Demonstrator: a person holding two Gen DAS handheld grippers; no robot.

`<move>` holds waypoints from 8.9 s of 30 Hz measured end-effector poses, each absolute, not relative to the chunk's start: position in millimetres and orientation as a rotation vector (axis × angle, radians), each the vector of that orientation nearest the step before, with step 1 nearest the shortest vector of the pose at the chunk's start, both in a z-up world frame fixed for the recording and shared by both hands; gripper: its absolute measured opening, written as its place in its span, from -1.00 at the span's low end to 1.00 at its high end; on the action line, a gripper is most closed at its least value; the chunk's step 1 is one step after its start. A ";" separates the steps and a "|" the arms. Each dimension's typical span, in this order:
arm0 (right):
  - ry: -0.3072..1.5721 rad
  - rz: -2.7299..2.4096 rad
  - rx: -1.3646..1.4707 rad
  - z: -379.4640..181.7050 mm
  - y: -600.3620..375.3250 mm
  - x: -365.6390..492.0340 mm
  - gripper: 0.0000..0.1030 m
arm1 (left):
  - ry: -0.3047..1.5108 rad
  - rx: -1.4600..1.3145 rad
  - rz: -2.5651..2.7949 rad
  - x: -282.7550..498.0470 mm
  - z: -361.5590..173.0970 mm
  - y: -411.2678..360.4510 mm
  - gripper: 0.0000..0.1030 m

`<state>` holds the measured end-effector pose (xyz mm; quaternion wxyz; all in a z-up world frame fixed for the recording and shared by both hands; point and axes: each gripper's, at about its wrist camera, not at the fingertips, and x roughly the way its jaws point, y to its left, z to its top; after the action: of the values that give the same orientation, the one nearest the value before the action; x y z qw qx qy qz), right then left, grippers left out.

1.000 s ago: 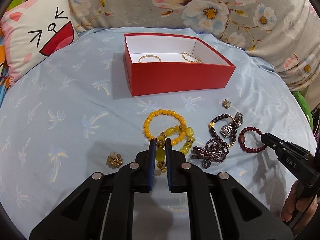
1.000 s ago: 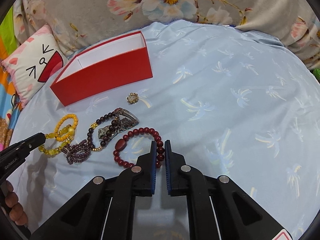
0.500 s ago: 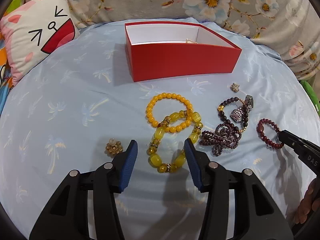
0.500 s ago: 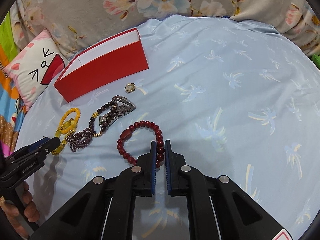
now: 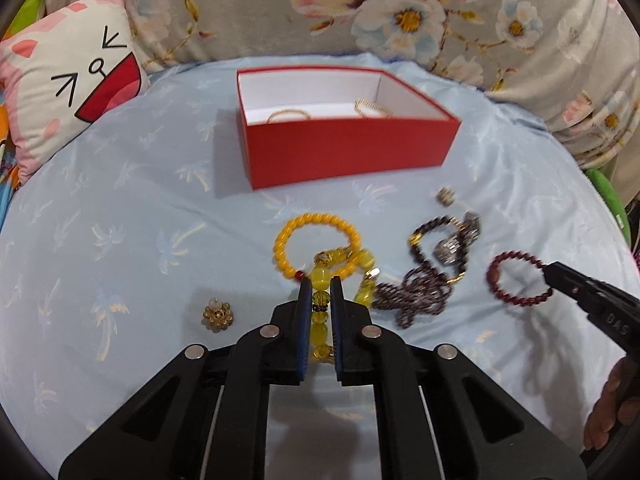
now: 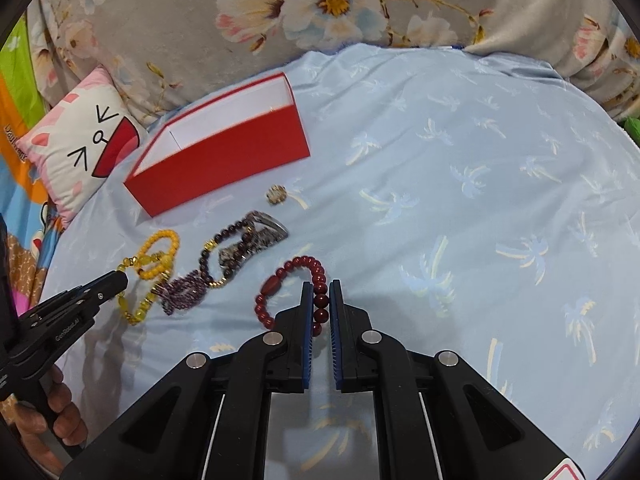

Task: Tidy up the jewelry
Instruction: 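Lift both bracelets and carry them over the red box, then open both tools to drop the bracelets into the box, then withdraw both open tools from the box back over the cloth, then grasp the black bead bracelet with the right tool while the left tool grasps the orange bead bracelet, then carry both bracelets into the red box and open both tools, then withdraw both open tools from the box toward the remaining jewelry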

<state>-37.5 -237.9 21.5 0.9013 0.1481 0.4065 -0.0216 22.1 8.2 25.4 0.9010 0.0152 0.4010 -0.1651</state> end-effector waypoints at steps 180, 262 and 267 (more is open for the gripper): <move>0.876 0.060 0.285 -6.6 -195.2 -9.9 -0.84 | 0.861 0.062 -0.150 79.5 -3.9 8.0 -0.43; 0.730 0.043 0.364 67.5 -220.0 92.1 -0.26 | 0.763 -0.055 -0.212 137.0 69.0 0.8 0.17; 0.730 0.015 0.368 62.9 -225.3 58.4 -0.23 | 0.766 -0.037 -0.207 108.1 62.0 9.3 0.25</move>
<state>58.4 -225.3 62.9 0.9175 0.1791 0.3551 0.0075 108.1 9.3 62.0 0.9222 -0.0179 0.3729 -0.1007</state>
